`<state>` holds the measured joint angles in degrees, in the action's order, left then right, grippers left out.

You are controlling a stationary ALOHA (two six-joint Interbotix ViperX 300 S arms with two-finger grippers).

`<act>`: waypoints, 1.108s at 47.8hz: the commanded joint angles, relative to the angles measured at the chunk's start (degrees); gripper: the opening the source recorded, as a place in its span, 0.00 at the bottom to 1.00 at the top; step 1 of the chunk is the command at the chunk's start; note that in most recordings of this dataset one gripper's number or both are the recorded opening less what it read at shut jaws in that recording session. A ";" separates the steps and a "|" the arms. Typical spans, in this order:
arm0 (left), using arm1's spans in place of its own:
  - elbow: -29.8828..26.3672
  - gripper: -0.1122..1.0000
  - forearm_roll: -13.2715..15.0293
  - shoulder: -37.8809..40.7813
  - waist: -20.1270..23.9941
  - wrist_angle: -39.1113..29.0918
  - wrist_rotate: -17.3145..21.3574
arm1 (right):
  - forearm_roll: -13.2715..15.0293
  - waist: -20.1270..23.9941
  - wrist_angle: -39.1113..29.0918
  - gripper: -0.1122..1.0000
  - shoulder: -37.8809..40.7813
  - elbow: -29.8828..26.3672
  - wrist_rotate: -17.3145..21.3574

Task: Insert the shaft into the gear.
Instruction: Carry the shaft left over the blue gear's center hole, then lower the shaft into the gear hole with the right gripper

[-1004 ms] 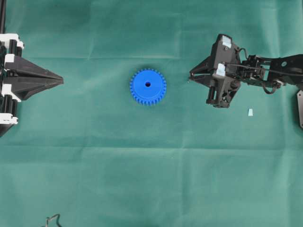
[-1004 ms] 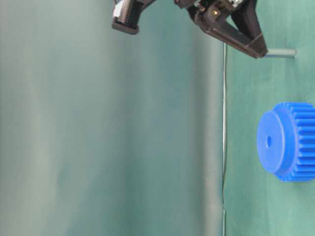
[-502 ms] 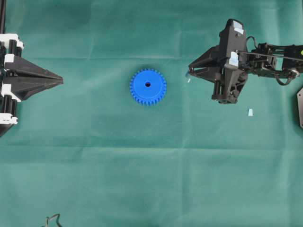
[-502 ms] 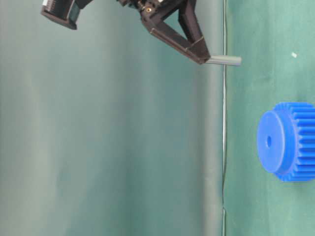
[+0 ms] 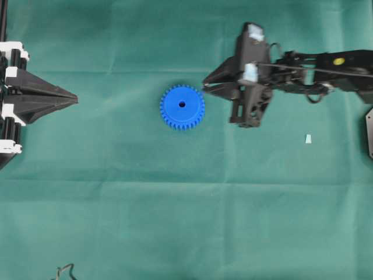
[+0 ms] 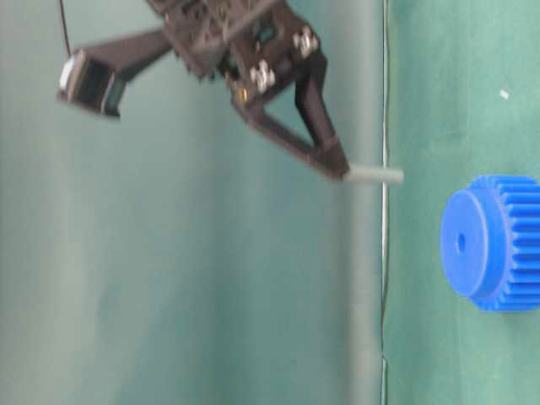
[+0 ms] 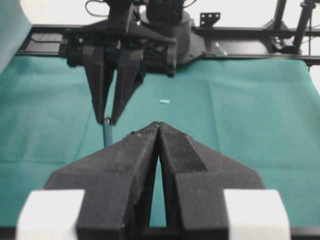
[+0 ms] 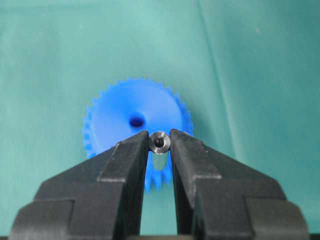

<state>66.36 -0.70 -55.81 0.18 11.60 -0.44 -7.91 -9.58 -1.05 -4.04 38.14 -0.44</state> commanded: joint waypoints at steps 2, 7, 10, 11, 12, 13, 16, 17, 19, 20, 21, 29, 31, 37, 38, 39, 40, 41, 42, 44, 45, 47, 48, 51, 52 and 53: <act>-1.41 0.10 -0.09 0.26 0.09 0.18 -0.09 | 0.79 0.88 -0.35 0.25 2.29 -5.10 0.00; -1.41 0.10 -0.18 0.26 0.09 0.00 -0.09 | 0.79 1.14 -0.62 0.25 4.48 -7.65 0.00; -1.41 0.10 -0.18 0.18 0.09 -0.26 -0.09 | 0.79 1.14 -0.79 0.25 5.36 -8.61 0.00; -1.49 0.10 -0.18 0.18 0.09 -0.26 -0.09 | 0.79 1.14 -0.79 0.25 5.54 -8.79 0.00; -1.41 0.10 -0.09 0.18 0.09 -0.35 -0.09 | 0.79 1.14 -0.79 0.25 5.71 -8.96 0.00; -1.41 0.10 -0.18 0.18 0.09 -0.35 -0.09 | 0.88 1.14 -0.79 0.25 5.80 -9.05 0.00; -1.49 0.10 -0.18 0.18 0.09 -0.44 -0.09 | 0.79 1.14 -0.79 0.25 5.98 -9.14 0.00; -1.41 0.10 -0.18 0.18 0.09 -0.44 -0.09 | 0.79 1.14 -0.79 0.25 5.98 -9.14 0.00; -1.41 0.10 -0.18 0.18 0.09 -0.53 -0.09 | 0.79 1.14 -0.79 0.25 5.98 -9.05 0.00; -1.41 0.10 -0.18 0.18 0.09 -0.53 -0.09 | 0.79 1.14 -0.79 0.25 5.98 -8.96 0.00; -1.41 0.10 -0.18 0.18 0.09 -0.62 -0.09 | 0.79 1.23 -0.79 0.25 5.98 -8.96 0.00; -1.41 0.10 -0.18 0.18 0.09 -0.53 -0.09 | 0.79 1.14 -0.44 0.25 6.24 -8.44 0.35; -1.49 0.10 -0.18 0.18 0.09 -0.53 -0.09 | 0.70 1.23 -0.26 0.25 6.59 -8.26 0.44; -1.41 0.10 -0.18 0.18 0.09 -0.53 -0.09 | 0.62 1.32 0.53 0.25 8.26 -8.00 0.79; -1.41 0.10 -0.18 0.18 0.09 -0.53 -0.09 | 0.62 1.32 0.62 0.25 8.53 -8.00 0.79; -1.49 0.10 -0.18 0.18 0.09 -0.53 -0.09 | 0.53 1.41 0.70 0.25 8.79 -7.91 0.79; -1.49 0.10 -0.18 0.18 0.09 -0.53 -0.09 | 0.53 1.49 0.70 0.25 9.05 -8.00 0.79; -1.41 0.10 -0.18 0.18 0.09 -0.53 -0.09 | 0.53 1.49 0.79 0.25 9.23 -8.00 0.79; -1.49 0.10 -0.18 0.18 0.09 -0.53 -0.09 | 0.53 1.49 0.88 0.25 9.40 -8.00 0.79; -1.49 0.10 -0.09 0.18 0.09 -0.53 -0.09 | 0.53 1.49 0.88 0.25 9.84 -7.91 0.79; -1.49 0.10 -0.09 0.18 0.09 -0.53 -0.09 | 0.44 1.49 0.88 0.25 10.11 -7.91 0.79; -1.49 0.10 -0.18 0.18 0.18 -0.53 -0.09 | 0.44 1.58 0.97 0.25 10.55 -7.91 0.79; -1.41 0.10 -0.18 0.18 0.09 -0.53 -0.09 | 0.44 1.49 0.97 0.25 10.81 -7.82 0.79; -1.41 0.10 -0.18 0.18 0.09 -0.53 -0.09 | 0.44 1.49 1.23 0.25 11.34 -7.73 0.88; -1.41 0.10 -0.09 0.18 0.09 -0.53 -0.09 | 0.44 1.49 1.32 0.25 11.43 -7.73 0.88; -1.41 0.10 -0.18 0.18 0.09 -0.53 -0.09 | 0.44 1.49 1.32 0.25 11.60 -7.73 0.88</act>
<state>66.36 -0.70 -55.81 0.18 10.81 -0.44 -7.29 -8.00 -0.09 7.65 30.76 0.26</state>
